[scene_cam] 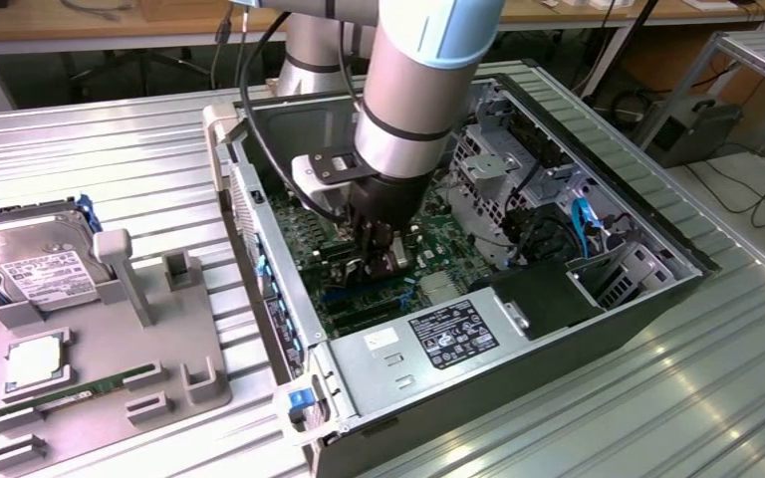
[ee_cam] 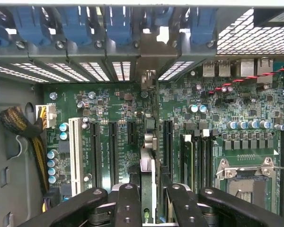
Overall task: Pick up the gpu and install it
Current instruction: 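Press down on the gpu until it lock into place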
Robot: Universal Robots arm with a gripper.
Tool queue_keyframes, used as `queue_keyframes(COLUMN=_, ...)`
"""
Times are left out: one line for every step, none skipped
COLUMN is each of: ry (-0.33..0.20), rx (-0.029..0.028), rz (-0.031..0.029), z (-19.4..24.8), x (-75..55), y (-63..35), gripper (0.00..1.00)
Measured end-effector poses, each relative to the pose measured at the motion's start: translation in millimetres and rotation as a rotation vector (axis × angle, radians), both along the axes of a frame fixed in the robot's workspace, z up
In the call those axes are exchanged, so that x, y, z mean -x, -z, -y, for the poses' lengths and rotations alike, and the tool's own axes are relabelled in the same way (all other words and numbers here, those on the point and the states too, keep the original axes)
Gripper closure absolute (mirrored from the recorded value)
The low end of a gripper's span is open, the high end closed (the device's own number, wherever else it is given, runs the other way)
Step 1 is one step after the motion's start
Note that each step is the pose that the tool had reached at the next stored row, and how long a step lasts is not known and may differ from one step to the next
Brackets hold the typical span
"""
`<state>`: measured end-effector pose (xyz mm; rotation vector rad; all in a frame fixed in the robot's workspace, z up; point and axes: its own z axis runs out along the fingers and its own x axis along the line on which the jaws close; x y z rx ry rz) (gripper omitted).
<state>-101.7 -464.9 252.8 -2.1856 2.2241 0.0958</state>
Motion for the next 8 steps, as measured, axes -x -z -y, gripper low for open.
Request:
queue_keyframes(ry=0.0, rx=-0.0001, rz=-0.0005, z=0.0, x=0.0, y=1.6, gripper=0.74)
queue_keyframes(ry=0.0, rx=-0.0012, rz=-0.0006, z=-0.1, x=-0.1, y=3.2, gripper=0.74)
queue_keyframes(ry=0.0, rx=-0.0006, rz=-0.0013, z=0.0, x=0.0, y=3.2, gripper=0.74)
queue_keyframes(ry=0.0, rx=-0.0006, rz=-0.0018, z=0.0, x=0.0, y=3.4, gripper=0.74)
queue_keyframes(ry=0.0, rx=-0.0004, rz=-0.0021, z=0.0, x=0.0, y=3.4, gripper=0.74)
queue_keyframes(ry=0.0, rx=-0.0006, rz=-0.0023, z=0.0, x=0.0, y=3.4, gripper=0.74)
queue_keyframes(ry=0.0, rx=-0.0018, rz=-0.0018, z=-0.2, x=-0.1, y=3.8, gripper=0.74)
queue_keyframes(ry=0.0, rx=-0.0012, rz=-0.002, z=-0.1, x=0.0, y=3.4, gripper=0.72)
